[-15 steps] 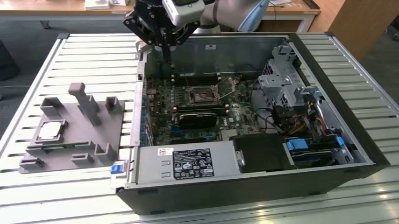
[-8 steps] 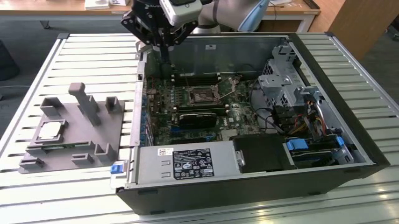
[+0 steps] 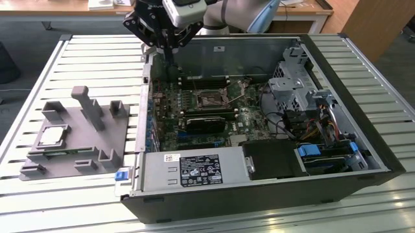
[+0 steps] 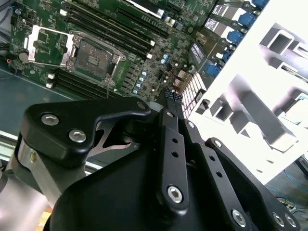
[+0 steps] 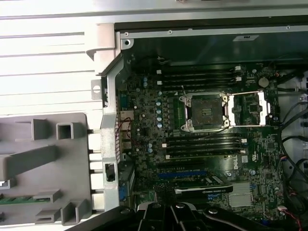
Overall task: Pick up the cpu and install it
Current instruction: 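Reach for the cpu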
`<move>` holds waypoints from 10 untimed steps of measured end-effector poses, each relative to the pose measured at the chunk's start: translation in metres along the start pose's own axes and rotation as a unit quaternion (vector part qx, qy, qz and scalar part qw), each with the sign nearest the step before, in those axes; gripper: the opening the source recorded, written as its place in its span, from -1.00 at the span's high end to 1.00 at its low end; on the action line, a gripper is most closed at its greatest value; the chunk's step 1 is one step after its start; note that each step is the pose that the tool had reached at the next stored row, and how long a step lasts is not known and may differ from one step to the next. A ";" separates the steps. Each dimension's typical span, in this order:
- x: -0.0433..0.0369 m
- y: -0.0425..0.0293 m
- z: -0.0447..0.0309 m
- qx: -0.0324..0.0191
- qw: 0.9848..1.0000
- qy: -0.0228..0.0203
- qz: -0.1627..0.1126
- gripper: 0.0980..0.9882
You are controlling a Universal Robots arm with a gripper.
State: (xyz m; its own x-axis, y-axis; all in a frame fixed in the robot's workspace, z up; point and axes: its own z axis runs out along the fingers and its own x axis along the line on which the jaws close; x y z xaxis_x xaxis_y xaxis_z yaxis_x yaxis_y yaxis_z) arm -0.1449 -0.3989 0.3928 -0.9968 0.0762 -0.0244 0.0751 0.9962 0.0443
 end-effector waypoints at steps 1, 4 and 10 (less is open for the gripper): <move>0.0005 0.0000 0.0000 0.000 1.000 0.000 0.000 0.98; 0.0021 -0.0002 0.0000 0.000 1.000 0.000 0.000 0.98; 0.0045 -0.0003 0.0000 0.000 1.000 0.000 0.000 0.98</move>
State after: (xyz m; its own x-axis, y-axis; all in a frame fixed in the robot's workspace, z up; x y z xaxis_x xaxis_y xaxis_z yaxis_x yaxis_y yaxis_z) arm -0.1494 -0.3989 0.3927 -0.9968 0.0763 -0.0243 0.0751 0.9962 0.0443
